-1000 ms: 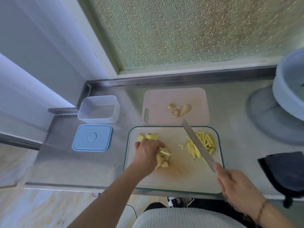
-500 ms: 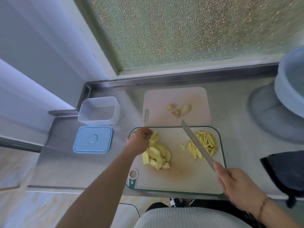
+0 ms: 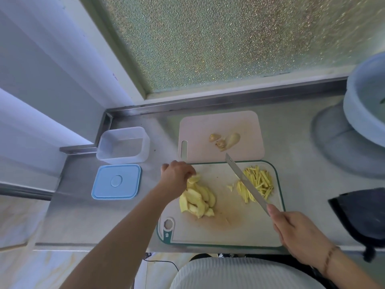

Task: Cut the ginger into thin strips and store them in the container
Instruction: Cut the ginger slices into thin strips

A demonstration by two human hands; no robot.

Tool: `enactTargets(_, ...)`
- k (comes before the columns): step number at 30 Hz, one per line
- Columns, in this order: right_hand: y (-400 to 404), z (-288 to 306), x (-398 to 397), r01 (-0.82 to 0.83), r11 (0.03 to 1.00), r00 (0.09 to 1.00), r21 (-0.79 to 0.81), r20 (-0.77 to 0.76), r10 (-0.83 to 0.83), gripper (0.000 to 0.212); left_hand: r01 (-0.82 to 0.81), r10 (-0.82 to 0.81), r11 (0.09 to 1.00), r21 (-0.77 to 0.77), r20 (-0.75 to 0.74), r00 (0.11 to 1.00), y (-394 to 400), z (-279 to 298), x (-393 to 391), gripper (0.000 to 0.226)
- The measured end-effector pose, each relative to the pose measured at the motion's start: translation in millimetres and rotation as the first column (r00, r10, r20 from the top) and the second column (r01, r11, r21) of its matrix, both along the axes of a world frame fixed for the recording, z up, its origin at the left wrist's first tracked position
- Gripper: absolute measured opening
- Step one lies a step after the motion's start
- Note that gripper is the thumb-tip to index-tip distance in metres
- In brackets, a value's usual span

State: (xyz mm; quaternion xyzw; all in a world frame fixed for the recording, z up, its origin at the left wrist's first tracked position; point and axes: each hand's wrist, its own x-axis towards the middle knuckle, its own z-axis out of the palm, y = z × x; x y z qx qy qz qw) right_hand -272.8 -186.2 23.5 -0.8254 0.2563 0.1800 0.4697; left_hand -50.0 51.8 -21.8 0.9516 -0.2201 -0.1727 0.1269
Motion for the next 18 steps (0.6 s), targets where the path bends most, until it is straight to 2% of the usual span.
enactTargets(2, 0, 0, 0, 0.001, 1.0, 1.0, 0.005, -0.008, -0.001, 0.061, 0.158, -0.158, 0.985, 0.062, -0.008, 0.987, 6, -5, -8, 0.024)
enactTargets(3, -1, 0, 1, -0.002, 1.0, 1.0, 0.006, -0.01, 0.002, 0.061, 0.169, -0.17, 0.984, 0.053, 0.005, 0.985, 9, -7, -11, 0.021)
enactTargets(8, -1, -2, 0, -0.013, 1.0, 1.0, 0.008, -0.001, 0.013, 0.064, 0.019, -0.011, 0.995, -0.094, 0.083, 0.996, 4, -8, -15, 0.018)
enactTargets(9, -1, -2, 1, -0.016, 1.0, 1.0, 0.014, 0.0, 0.016, 0.067, 0.028, -0.023, 0.997, -0.069, 0.079, 0.997, 2, -6, -15, 0.022)
enactTargets(11, -1, -1, 1, -0.022, 1.0, 1.0, 0.014, 0.001, 0.022, 0.073, 0.084, -0.089, 0.994, 0.073, 0.063, 0.994, -4, -3, -15, 0.03)
enactTargets(14, -2, -1, 2, -0.032, 0.999, 0.999, 0.005, 0.01, 0.032, 0.072, 0.099, -0.115, 0.982, 0.161, 0.096, 0.989, -10, -1, -16, 0.027)
enactTargets(16, -3, -2, 3, -0.026, 1.0, 1.0, 0.005, 0.016, 0.026, 0.072, 0.077, -0.09, 0.99, 0.12, 0.107, 0.99, -12, -3, -18, 0.02)
enactTargets(18, -4, -2, 2, -0.023, 1.0, 1.0, 0.01, 0.013, 0.023, 0.07, -0.032, 0.031, 0.999, 0.004, 0.11, 0.993, -12, -6, -18, 0.015)
